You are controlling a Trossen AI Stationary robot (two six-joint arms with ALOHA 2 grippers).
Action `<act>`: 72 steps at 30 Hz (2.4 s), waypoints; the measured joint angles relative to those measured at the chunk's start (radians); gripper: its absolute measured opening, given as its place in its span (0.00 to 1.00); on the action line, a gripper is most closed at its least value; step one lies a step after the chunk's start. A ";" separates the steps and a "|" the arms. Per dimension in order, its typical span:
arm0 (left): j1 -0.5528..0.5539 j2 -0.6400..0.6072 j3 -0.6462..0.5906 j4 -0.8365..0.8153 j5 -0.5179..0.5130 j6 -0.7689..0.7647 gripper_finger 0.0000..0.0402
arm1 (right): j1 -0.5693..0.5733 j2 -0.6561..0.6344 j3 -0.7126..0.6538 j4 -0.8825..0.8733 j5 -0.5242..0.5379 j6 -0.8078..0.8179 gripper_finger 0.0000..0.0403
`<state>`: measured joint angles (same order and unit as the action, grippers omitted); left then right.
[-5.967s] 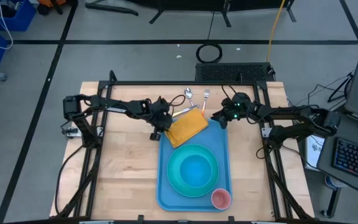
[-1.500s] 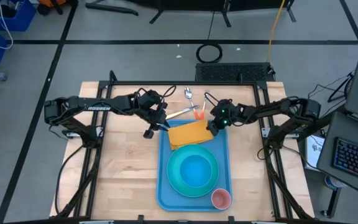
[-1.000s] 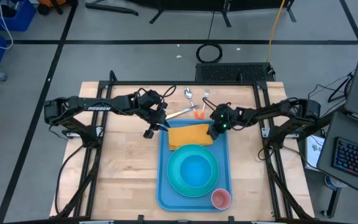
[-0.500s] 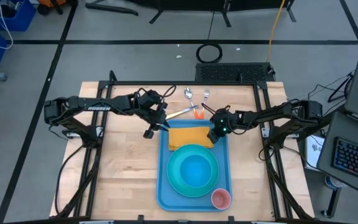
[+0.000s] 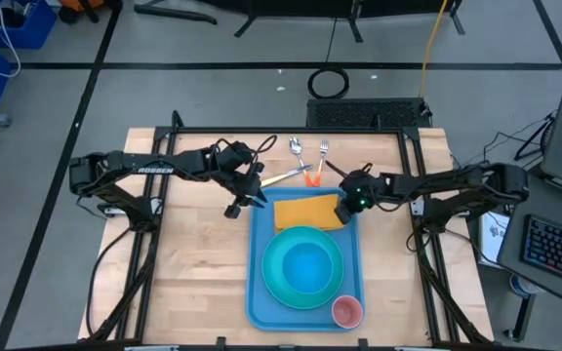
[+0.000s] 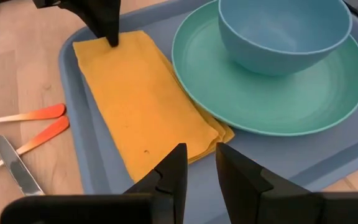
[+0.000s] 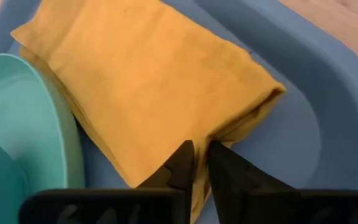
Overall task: Set up tray
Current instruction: Put the yellow napkin top the left of the light blue plate on the blue serving tray
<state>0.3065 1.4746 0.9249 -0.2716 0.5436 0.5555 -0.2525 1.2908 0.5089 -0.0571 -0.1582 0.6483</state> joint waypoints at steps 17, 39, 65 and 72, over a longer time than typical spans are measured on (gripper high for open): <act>-0.040 0.000 0.000 0.015 -0.073 -0.072 0.22 | 0.021 -0.134 -0.003 -0.008 -0.002 -0.021 0.23; -0.064 0.156 0.000 0.199 -0.057 -0.156 0.01 | 0.018 -0.112 -0.003 0.038 0.035 -0.128 0.22; -0.059 0.397 0.014 0.271 -0.001 -0.205 0.00 | 0.016 -0.110 -0.070 0.202 0.055 -0.122 0.22; -0.058 0.421 0.070 0.190 -0.066 -0.211 0.00 | 0.016 -0.110 -0.076 0.212 0.054 -0.114 0.22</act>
<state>0.2481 1.8960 0.9944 -0.0813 0.4772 0.3443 -0.2363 1.1805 0.4324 0.1547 -0.1043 0.5346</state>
